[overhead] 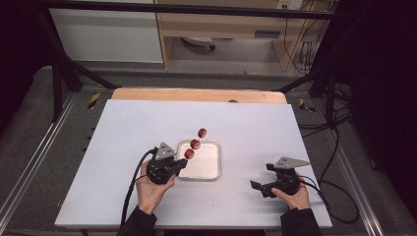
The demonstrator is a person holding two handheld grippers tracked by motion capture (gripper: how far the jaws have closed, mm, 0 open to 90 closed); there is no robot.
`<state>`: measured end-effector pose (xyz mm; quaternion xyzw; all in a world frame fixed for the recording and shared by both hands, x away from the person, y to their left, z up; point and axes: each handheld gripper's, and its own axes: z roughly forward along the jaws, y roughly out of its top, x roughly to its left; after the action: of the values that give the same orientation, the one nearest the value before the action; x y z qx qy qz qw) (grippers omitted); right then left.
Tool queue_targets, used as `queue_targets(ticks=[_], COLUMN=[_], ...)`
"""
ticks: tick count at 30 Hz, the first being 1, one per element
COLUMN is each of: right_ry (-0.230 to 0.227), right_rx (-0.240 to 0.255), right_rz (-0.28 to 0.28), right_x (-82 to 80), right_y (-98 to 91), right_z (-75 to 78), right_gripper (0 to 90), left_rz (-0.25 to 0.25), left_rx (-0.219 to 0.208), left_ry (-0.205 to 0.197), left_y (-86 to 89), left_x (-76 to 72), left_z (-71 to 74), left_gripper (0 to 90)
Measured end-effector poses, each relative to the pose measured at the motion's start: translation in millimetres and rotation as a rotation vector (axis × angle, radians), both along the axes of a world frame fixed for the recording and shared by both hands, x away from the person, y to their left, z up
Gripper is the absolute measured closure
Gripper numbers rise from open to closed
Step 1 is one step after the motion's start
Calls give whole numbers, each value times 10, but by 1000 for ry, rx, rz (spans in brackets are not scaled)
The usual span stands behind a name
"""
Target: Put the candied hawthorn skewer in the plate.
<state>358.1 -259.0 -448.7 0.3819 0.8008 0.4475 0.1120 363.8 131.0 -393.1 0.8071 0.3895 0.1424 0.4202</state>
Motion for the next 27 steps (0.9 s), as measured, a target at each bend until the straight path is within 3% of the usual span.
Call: queue_targets(ticks=[14, 27], right_ry=[21, 17], right_rx=[-27, -19], right_rz=[-5, -4], right_x=[-39, -49], right_y=[-58, -71], right_z=[-82, -75], right_gripper=[25, 27], left_rz=[5, 12], left_rx=[91, 196], left_ry=[62, 134], left_y=[-108, -295], left_x=[246, 331], left_z=[-156, -343], left_gripper=[883, 883])
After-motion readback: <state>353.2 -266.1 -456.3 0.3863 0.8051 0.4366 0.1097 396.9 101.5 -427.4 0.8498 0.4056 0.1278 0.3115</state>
